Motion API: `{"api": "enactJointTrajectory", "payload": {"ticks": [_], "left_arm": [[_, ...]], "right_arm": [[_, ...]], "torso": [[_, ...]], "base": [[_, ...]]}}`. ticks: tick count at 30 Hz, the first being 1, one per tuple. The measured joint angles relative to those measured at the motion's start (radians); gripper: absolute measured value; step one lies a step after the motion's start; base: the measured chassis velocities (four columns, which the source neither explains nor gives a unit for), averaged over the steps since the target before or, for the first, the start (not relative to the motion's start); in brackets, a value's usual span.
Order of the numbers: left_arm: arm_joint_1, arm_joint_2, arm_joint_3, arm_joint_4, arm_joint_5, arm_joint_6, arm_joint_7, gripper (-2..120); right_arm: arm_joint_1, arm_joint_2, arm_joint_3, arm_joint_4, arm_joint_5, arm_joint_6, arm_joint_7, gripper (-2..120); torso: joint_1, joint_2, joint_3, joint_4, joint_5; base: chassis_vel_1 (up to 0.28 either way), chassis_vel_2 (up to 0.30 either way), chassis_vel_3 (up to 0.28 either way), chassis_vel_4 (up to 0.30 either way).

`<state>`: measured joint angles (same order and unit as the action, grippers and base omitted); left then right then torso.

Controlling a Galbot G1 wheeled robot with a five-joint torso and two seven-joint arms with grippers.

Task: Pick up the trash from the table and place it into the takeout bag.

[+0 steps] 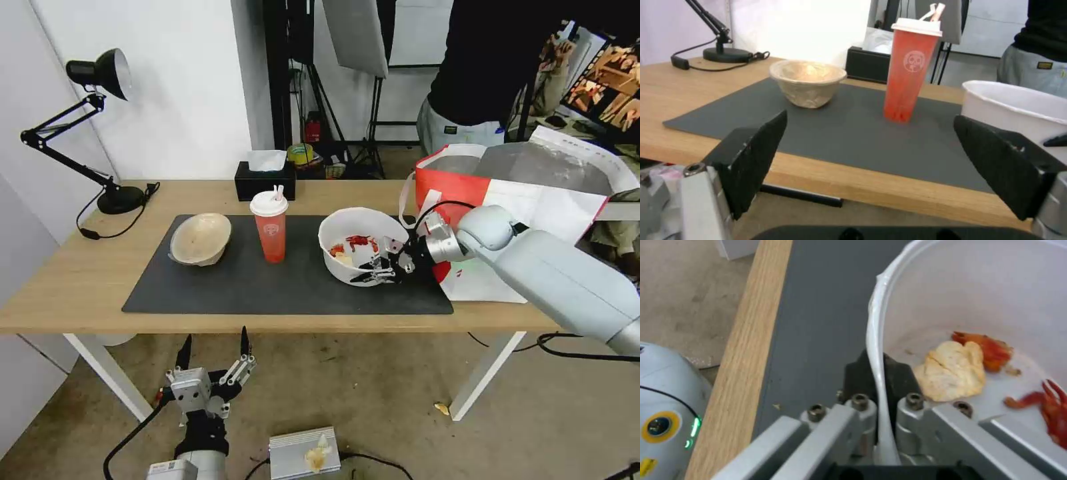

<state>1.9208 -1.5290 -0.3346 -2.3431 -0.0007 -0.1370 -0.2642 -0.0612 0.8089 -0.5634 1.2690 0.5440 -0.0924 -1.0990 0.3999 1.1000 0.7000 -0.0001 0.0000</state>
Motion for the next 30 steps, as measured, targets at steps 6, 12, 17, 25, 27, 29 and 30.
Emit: {"api": "enactJointTrajectory", "payload": {"ticks": [6,12,17,25,27,29,30], "left_arm": [[0.0,0.001,0.001,0.0,0.001,-0.001,0.0,100],[0.003,-0.001,0.003,0.0,0.011,-0.016,0.0,100],[0.006,-0.002,0.004,-0.001,0.017,-0.019,0.0,100],[0.013,-0.002,0.006,-0.006,0.021,-0.02,0.001,100],[0.019,-0.001,0.008,-0.01,0.021,-0.02,0.002,100],[0.019,0.0,0.007,-0.01,0.021,-0.021,0.002,100],[0.019,0.0,0.007,-0.01,0.021,-0.021,0.002,100]], "right_arm": [[0.005,-0.002,0.0,0.004,0.004,0.0,0.001,0],[0.015,-0.01,-0.003,0.016,0.024,0.001,0.009,0],[0.034,-0.026,-0.004,0.047,0.056,-0.004,0.013,0],[0.049,-0.066,0.002,0.123,0.098,-0.014,0.013,0],[0.049,-0.085,0.003,0.152,0.103,-0.014,0.013,0],[0.047,-0.097,0.007,0.176,0.107,-0.015,0.013,0],[0.047,-0.097,0.007,0.176,0.107,-0.015,0.013,0]], "torso": [[0.0,0.0,0.0,0.0002,0.0001],[0.0,0.0,0.0,0.0001,0.0001],[0.0,0.0,0.0,0.0002,0.0001],[0.0,0.0,0.0,0.0002,0.0],[0.0,0.0,0.0,0.0001,0.0001],[0.0,0.0,0.0,0.0,0.0001],[0.0,0.0,0.0,0.0,0.0001]], "base": [[0.0,0.0,0.0,0.0],[0.0,0.0,0.0,0.0],[0.0,0.0,0.0,0.0],[0.0,0.0,0.0,0.0],[0.0,0.0,0.0,0.0],[0.0,0.0,0.0,0.0],[0.0,0.0,0.0,0.0]]}}
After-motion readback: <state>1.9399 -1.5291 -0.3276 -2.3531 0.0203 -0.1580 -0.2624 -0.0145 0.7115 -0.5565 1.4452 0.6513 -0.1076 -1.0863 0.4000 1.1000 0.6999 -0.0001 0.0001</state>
